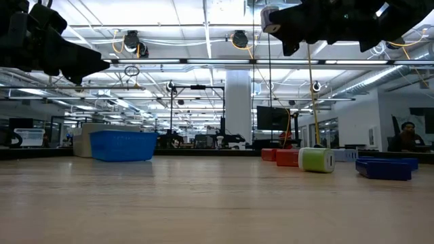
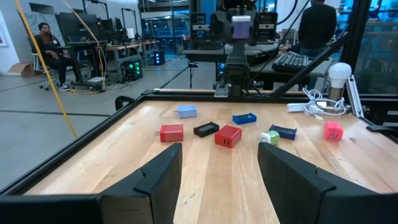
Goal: Pick & Place Office items
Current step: Put the violet charger adapter into the gray bin
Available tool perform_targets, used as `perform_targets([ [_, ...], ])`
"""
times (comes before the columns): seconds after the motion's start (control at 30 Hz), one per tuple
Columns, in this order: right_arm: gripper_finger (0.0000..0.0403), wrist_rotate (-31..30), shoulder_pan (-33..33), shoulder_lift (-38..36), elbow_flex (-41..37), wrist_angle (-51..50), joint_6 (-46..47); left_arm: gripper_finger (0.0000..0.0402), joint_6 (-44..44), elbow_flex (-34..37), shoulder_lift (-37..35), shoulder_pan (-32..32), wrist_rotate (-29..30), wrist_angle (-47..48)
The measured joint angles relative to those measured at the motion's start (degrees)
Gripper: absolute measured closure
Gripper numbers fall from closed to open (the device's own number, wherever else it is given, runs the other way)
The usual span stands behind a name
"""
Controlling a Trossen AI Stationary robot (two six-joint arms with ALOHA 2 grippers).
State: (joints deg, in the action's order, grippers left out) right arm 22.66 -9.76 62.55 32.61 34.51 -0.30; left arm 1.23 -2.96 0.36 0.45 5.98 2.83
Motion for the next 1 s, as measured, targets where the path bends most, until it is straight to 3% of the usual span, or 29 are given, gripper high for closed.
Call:
perform_targets([
  [0.1, 0.0272, -0.9, 2.3, 1.2, 0.0, 2.1, 0.0, 0.0188, 0.0, 0.0, 0.0, 0.0, 0.0, 0.0],
  [0.23, 0.0272, -7.3, 6.6, 6.9, 0.0, 8.4, -0.1, 0.0188, 0.0, 0.0, 0.0, 0.0, 0.0, 0.0],
  [0.43, 0.0272, -7.4, 8.4, 16.8, 0.9, 22.4, 3.8, 0.0188, 0.0, 0.0, 0.0, 0.0, 0.0, -1.5],
  [0.8, 0.0272, -7.9, 10.3, 27.2, 4.3, 23.6, 11.3, 0.0188, 0.5, 0.0, 0.1, 0.0, -0.2, -10.5],
  [0.9, 0.0272, -10.2, 10.8, 28.3, 5.2, 23.9, 11.3, 0.0188, -1.7, 0.0, 0.5, 0.0, 2.8, -11.1],
  [1.0, 0.0272, -12.6, 10.7, 28.3, 6.1, 23.9, 9.0, 0.0188, -5.0, 0.6, 3.4, 0.0, 12.4, -15.2],
])
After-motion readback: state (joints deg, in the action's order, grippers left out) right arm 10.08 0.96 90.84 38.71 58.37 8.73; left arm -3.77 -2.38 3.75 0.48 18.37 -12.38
